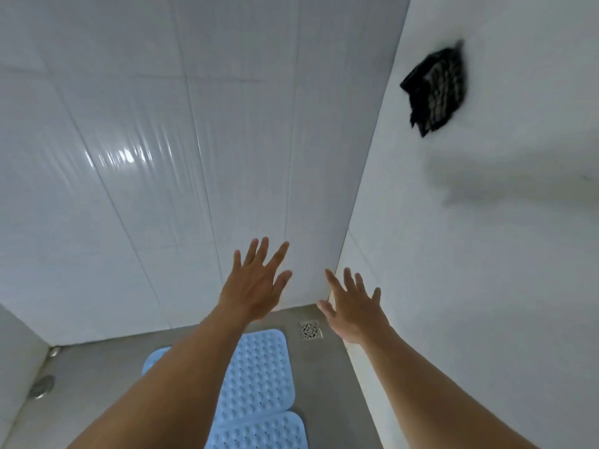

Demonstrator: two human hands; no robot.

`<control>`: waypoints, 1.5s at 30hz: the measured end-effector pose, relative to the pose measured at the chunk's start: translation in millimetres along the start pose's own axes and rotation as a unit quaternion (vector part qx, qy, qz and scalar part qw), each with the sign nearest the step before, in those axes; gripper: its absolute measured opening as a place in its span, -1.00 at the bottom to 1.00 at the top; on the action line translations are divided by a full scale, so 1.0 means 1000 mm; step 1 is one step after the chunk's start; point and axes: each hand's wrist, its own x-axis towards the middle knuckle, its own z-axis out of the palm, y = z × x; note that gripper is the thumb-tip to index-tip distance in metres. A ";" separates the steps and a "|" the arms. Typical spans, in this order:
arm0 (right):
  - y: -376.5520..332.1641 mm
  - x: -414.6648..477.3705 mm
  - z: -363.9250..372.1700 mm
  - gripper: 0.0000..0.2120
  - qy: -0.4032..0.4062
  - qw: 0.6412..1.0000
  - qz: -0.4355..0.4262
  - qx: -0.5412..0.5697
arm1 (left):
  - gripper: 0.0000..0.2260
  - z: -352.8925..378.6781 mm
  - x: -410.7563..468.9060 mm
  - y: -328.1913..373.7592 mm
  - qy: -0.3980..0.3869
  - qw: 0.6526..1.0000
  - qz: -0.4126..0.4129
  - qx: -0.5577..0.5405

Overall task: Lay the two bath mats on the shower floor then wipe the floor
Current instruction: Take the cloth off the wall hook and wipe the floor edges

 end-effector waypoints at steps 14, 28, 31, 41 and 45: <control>0.027 0.061 -0.252 -0.38 0.175 0.982 0.068 -0.008 | -0.46 -0.200 0.176 0.059 0.089 0.990 0.112 -0.006; 0.067 0.124 -0.355 -0.48 0.314 0.925 0.212 0.043 | -0.53 -0.259 0.331 0.092 0.092 0.956 0.277 -0.032; 0.080 0.138 -0.360 -0.54 0.327 0.914 0.236 0.044 | -0.53 -0.253 0.366 0.109 0.085 0.950 0.294 -0.054; 0.111 0.196 -0.362 -0.68 0.376 0.890 0.251 -0.061 | -0.52 -0.213 0.466 0.159 0.081 0.948 0.269 -0.151; 0.116 0.211 -0.364 -0.68 0.386 0.876 0.272 -0.099 | -0.53 -0.192 0.484 0.178 0.073 0.946 0.268 -0.169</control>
